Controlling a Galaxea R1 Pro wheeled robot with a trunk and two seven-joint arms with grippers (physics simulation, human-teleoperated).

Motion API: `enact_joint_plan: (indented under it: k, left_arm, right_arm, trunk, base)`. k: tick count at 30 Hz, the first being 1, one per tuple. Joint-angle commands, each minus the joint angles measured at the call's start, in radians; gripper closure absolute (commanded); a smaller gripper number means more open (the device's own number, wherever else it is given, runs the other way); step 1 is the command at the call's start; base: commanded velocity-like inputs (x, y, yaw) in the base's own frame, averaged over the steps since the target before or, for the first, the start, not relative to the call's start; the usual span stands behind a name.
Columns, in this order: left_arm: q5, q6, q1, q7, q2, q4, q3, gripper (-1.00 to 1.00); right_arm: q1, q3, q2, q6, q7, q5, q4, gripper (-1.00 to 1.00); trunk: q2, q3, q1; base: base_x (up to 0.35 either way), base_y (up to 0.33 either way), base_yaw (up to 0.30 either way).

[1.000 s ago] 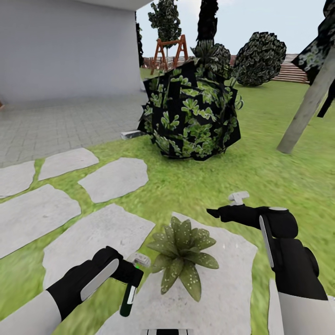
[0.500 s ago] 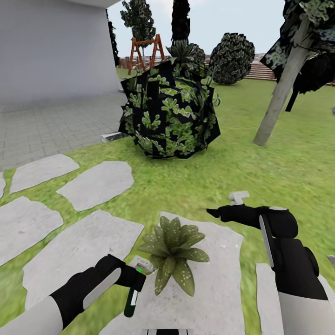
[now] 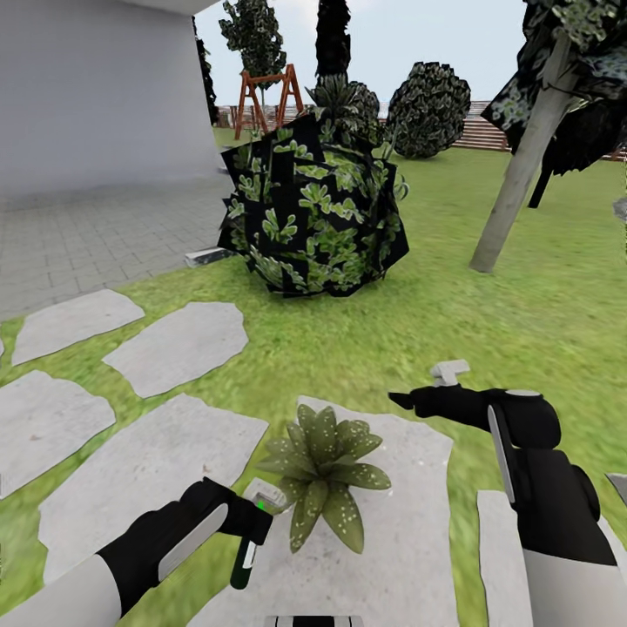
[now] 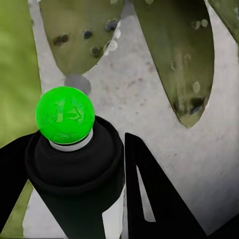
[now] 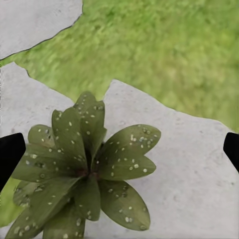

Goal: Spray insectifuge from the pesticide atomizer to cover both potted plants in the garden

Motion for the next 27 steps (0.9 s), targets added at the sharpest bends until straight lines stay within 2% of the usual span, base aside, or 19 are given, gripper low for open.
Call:
enact_joint_plan:
  k: [1,7,12,15,18,25,27]
  left_arm:
    - [-0.002,0.001,-0.001,-0.005,0.001,-0.001,-0.002,1.00]
    - [-0.001,0.001,-0.001,-0.014,0.002,-0.001,0.003,1.00]
    - [0.006,0.003,-0.001,-0.029,0.000,-0.001,0.006,1.00]
    - [0.005,0.051,-0.005,-0.038,0.003,-0.090,0.019,1.00]
    - [0.000,0.061,-0.001,-0.031,0.008,-0.101,0.048,1.00]
    - [0.001,0.051,0.001,-0.032,0.002,0.008,0.052,1.00]
    - [0.001,0.049,0.001,-0.033,0.002,0.018,0.052,1.00]
  right_arm:
    - [0.000,-0.001,0.000,0.003,0.010,0.011,-0.001,-1.00]
    - [-0.008,-0.002,0.004,0.003,0.009,0.011,-0.001,-1.00]
    - [-0.021,-0.002,0.001,0.003,0.009,0.011,-0.001,-1.00]
    - [-0.022,-0.002,0.000,0.003,0.009,0.011,-0.001,-1.00]
    - [-0.021,-0.002,0.000,0.003,0.009,0.011,-0.001,-1.00]
    - [-0.022,-0.002,0.000,0.003,0.009,0.011,-0.001,-1.00]
    - [-0.022,-0.002,0.000,0.003,0.009,0.011,-0.001,-1.00]
  trunk:
    - [0.000,-0.001,0.000]
    - [0.000,-0.001,0.000]
    - [0.000,-0.001,0.000]
    - [0.000,-0.001,0.000]
    - [0.000,-0.001,0.000]
    - [0.000,-0.001,0.000]
    - [0.000,-0.001,0.000]
  base:
    - [0.000,0.248,0.000]
    - [0.000,0.279,-0.009]
    - [0.035,0.294,-0.213]
    - [0.086,0.280,-0.273]
    - [0.031,0.086,-0.270]
    - [-0.255,0.039,-0.022]
    - [-0.295,0.177,-0.001]
